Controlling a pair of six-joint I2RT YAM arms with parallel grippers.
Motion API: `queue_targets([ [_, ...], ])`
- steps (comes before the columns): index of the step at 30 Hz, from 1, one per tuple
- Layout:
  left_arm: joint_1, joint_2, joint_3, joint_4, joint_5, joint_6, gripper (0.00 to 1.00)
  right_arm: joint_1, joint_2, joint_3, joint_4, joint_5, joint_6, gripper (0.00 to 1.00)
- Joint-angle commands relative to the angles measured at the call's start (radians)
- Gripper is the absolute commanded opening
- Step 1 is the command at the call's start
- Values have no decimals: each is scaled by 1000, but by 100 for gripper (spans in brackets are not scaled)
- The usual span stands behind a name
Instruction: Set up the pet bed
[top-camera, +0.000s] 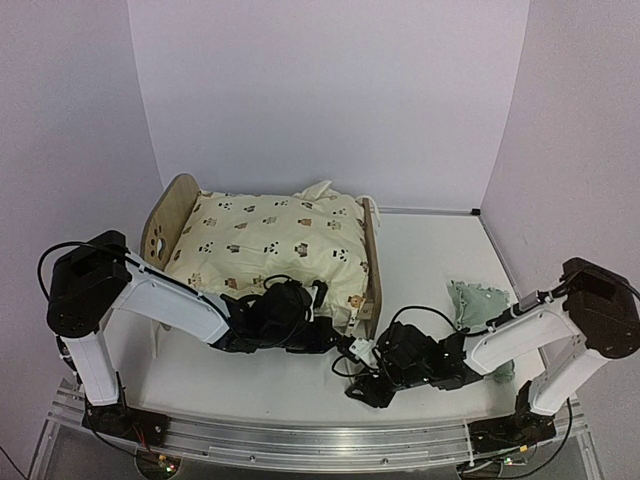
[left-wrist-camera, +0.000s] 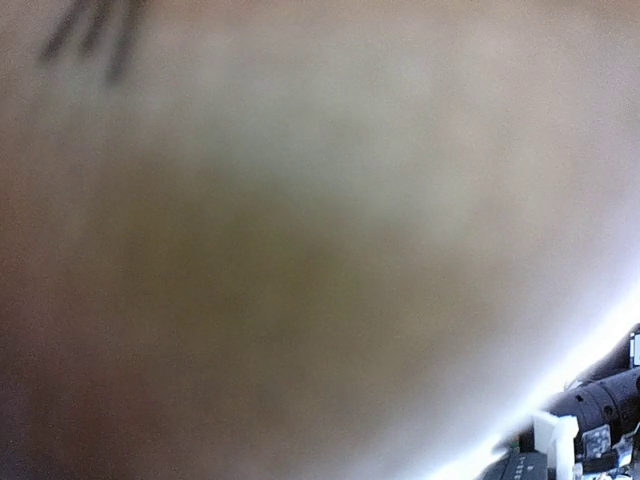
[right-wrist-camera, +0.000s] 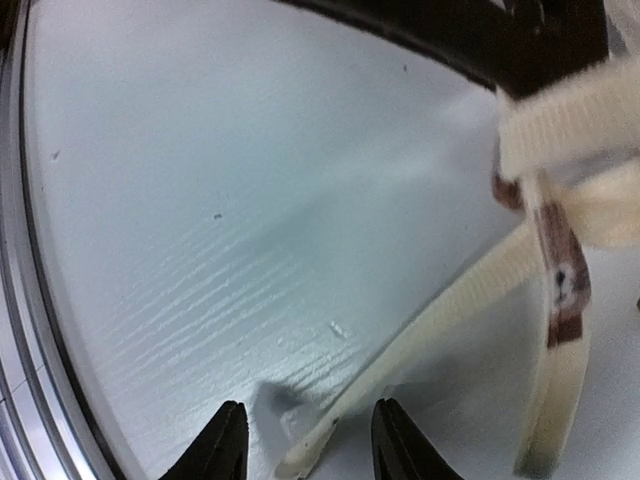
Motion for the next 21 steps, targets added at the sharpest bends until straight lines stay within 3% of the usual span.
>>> queue_targets([
  [1,-10,-41,13,-44,-30,-7,0,19,54,31,28,76,-23,31],
  [4,-14,-46,15,-56,-43,-7,0,23,34,17,30,107,-22,9],
  [6,-15,-55,11,-59,-47,-4,0,25,11,2,30,136,-15,0],
  [21,-29,-233,40,-291,-206,50,0,24,-171,-133,-36,295,37,0],
])
